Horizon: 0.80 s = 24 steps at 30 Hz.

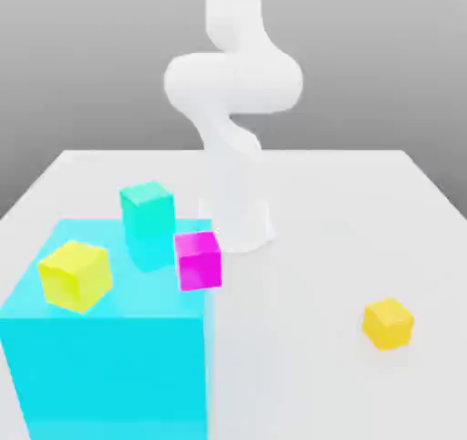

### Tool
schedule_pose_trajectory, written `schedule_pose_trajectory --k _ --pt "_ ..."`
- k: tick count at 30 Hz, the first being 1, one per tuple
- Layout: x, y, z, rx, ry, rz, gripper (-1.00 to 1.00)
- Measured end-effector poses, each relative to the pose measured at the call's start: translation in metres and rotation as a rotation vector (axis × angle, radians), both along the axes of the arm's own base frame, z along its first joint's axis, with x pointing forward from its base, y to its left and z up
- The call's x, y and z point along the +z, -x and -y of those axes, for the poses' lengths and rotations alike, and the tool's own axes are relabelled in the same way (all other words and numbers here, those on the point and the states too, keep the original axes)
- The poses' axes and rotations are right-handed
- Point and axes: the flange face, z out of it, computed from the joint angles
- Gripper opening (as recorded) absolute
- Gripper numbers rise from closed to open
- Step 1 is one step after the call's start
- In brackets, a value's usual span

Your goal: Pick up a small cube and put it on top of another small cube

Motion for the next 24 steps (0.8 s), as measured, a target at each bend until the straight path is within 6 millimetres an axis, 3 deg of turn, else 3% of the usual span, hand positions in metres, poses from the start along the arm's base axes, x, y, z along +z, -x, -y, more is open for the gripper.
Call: schedule_pose_trajectory --k 5,10,15,19,21,24 --pt "-0.117 -0.044 -0.066 0.060 0.036 -0.173 0.00" --pt "-0.233 -0.047 -0.124 0.129 0.068 -0.335 0.00" --pt "-0.343 -0.014 -0.173 0.204 0.095 -0.498 0.00" --pt "-0.421 0.038 -0.206 0.280 0.116 -0.629 0.00" --pt "-0.453 0.064 -0.216 0.308 0.121 -0.686 0.00" --pt "-0.481 0.071 -0.217 0.308 0.114 -0.707 0.00"
